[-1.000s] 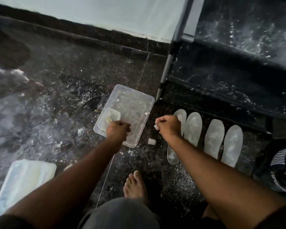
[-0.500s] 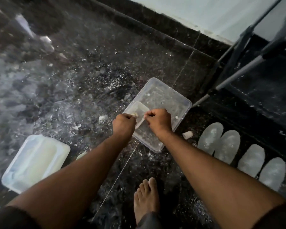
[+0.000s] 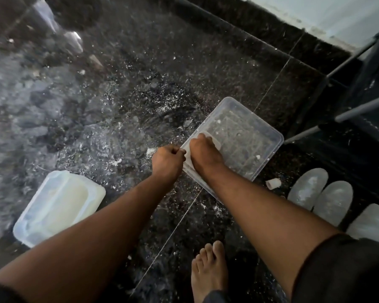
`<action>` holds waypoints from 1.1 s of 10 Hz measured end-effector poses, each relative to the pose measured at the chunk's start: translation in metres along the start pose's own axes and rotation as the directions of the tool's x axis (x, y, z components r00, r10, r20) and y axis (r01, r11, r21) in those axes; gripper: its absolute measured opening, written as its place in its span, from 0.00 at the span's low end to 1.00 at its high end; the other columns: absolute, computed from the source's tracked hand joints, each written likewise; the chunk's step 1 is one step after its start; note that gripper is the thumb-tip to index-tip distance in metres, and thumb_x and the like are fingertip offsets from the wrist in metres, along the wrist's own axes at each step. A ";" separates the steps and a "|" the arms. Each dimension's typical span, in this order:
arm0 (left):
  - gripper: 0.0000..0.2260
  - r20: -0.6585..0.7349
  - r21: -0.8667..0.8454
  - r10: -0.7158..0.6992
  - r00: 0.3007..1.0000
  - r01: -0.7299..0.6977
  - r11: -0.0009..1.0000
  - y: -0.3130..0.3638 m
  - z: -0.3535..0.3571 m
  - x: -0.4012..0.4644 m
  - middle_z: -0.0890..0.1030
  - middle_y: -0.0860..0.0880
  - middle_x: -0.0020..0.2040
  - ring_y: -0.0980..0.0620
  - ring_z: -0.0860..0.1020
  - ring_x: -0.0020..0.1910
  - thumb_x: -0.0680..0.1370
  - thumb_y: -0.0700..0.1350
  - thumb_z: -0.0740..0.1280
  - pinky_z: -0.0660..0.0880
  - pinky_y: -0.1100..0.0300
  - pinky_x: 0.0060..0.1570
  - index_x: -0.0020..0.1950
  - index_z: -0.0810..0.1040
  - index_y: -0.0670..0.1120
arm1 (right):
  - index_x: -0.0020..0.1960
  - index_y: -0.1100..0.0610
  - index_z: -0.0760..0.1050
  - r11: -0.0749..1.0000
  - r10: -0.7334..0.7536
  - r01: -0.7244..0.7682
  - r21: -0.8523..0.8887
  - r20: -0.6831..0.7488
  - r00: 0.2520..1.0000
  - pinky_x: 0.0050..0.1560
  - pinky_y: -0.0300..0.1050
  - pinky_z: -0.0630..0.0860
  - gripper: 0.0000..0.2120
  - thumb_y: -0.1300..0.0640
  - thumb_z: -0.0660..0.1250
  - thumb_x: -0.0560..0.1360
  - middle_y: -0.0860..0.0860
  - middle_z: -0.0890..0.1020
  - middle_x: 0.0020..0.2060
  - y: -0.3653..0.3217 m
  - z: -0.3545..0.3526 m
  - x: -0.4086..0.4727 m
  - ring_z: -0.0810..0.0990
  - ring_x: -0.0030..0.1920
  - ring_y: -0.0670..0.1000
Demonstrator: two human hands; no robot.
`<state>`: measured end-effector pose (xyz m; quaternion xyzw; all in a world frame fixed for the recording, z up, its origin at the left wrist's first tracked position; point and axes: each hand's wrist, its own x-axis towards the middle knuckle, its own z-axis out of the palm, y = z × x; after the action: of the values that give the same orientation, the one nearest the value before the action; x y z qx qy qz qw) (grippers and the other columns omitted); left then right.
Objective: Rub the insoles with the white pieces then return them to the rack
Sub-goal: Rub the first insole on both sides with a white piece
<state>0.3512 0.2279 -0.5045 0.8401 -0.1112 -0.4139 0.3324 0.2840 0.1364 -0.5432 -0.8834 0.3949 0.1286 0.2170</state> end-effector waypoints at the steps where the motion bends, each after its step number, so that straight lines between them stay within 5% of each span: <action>1: 0.11 -0.010 0.027 0.021 1.000 -0.020 0.999 -0.016 0.011 0.013 0.85 0.46 0.44 0.54 0.78 0.34 0.84 0.48 0.67 0.73 0.60 0.35 0.47 0.83 0.44 | 0.67 0.63 0.70 0.999 -0.032 0.031 0.022 0.043 0.999 0.61 0.49 0.72 0.16 0.66 0.55 0.81 0.60 0.72 0.63 0.004 0.004 0.004 0.71 0.65 0.59; 3: 0.14 -0.016 0.075 0.050 0.999 -0.049 0.996 -0.018 0.022 0.011 0.86 0.50 0.43 0.55 0.80 0.34 0.85 0.51 0.64 0.74 0.60 0.33 0.46 0.84 0.46 | 0.60 0.65 0.76 0.981 -0.176 0.173 0.082 0.030 0.984 0.56 0.53 0.73 0.12 0.63 0.58 0.81 0.63 0.75 0.59 0.008 -0.019 -0.016 0.73 0.61 0.62; 5: 0.17 0.027 0.081 0.148 0.989 -0.150 0.985 0.018 0.069 -0.019 0.82 0.49 0.37 0.53 0.78 0.32 0.86 0.46 0.58 0.73 0.59 0.33 0.41 0.80 0.47 | 0.56 0.66 0.75 0.966 -0.103 0.142 0.216 -0.182 0.978 0.52 0.52 0.72 0.10 0.66 0.59 0.78 0.62 0.73 0.55 0.060 -0.033 -0.047 0.71 0.56 0.61; 6: 0.13 0.163 0.071 0.159 0.974 -0.172 0.982 0.033 0.108 -0.040 0.85 0.49 0.41 0.51 0.79 0.35 0.85 0.45 0.61 0.76 0.56 0.39 0.48 0.83 0.46 | 0.49 0.67 0.77 0.965 -0.019 0.109 0.237 -0.356 0.934 0.52 0.52 0.75 0.05 0.68 0.63 0.76 0.63 0.75 0.53 0.110 -0.055 -0.093 0.73 0.54 0.61; 7: 0.11 0.348 0.090 0.128 0.929 -0.169 0.982 0.036 0.149 -0.063 0.86 0.43 0.43 0.45 0.81 0.39 0.79 0.52 0.67 0.78 0.54 0.40 0.46 0.85 0.47 | 0.48 0.64 0.78 0.901 0.271 -0.111 0.420 -0.344 0.899 0.51 0.48 0.72 0.06 0.67 0.62 0.75 0.58 0.76 0.47 0.170 -0.045 -0.121 0.75 0.50 0.57; 8: 0.10 0.508 0.081 -0.002 0.861 -0.046 0.996 0.031 0.186 -0.084 0.83 0.39 0.42 0.43 0.81 0.37 0.83 0.46 0.67 0.77 0.59 0.32 0.42 0.80 0.45 | 0.43 0.62 0.81 0.805 0.465 -0.253 0.537 -0.305 0.831 0.44 0.45 0.71 0.06 0.66 0.65 0.75 0.55 0.78 0.40 0.213 -0.032 -0.158 0.76 0.42 0.53; 9: 0.07 0.562 0.139 -0.039 0.826 -0.047 0.989 0.024 0.212 -0.094 0.81 0.40 0.47 0.43 0.80 0.44 0.84 0.40 0.64 0.79 0.51 0.44 0.54 0.81 0.39 | 0.27 0.56 0.67 0.750 0.544 -0.299 0.591 -0.292 0.787 0.34 0.44 0.60 0.18 0.66 0.67 0.73 0.53 0.65 0.25 0.244 -0.015 -0.201 0.67 0.29 0.50; 10: 0.21 0.520 0.087 -0.083 0.850 0.044 0.995 0.019 0.229 -0.098 0.79 0.41 0.45 0.45 0.76 0.43 0.82 0.38 0.66 0.75 0.55 0.38 0.75 0.70 0.39 | 0.27 0.61 0.68 0.621 0.674 -0.438 0.650 -0.157 0.722 0.31 0.47 0.66 0.19 0.62 0.68 0.75 0.56 0.69 0.24 0.267 0.008 -0.225 0.69 0.27 0.53; 11: 0.24 0.489 0.100 -0.091 0.867 0.048 0.994 0.013 0.243 -0.098 0.79 0.47 0.37 0.52 0.76 0.32 0.80 0.37 0.66 0.73 0.60 0.30 0.77 0.67 0.41 | 0.35 0.65 0.80 0.476 0.749 -0.501 0.723 -0.034 0.662 0.38 0.51 0.81 0.11 0.60 0.72 0.73 0.59 0.83 0.32 0.275 0.018 -0.228 0.82 0.34 0.56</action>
<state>0.1030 0.1498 -0.5408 0.7237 -0.1793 -0.6210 0.2419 -0.0735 0.1283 -0.5456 -0.5422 0.7438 -0.1058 0.3763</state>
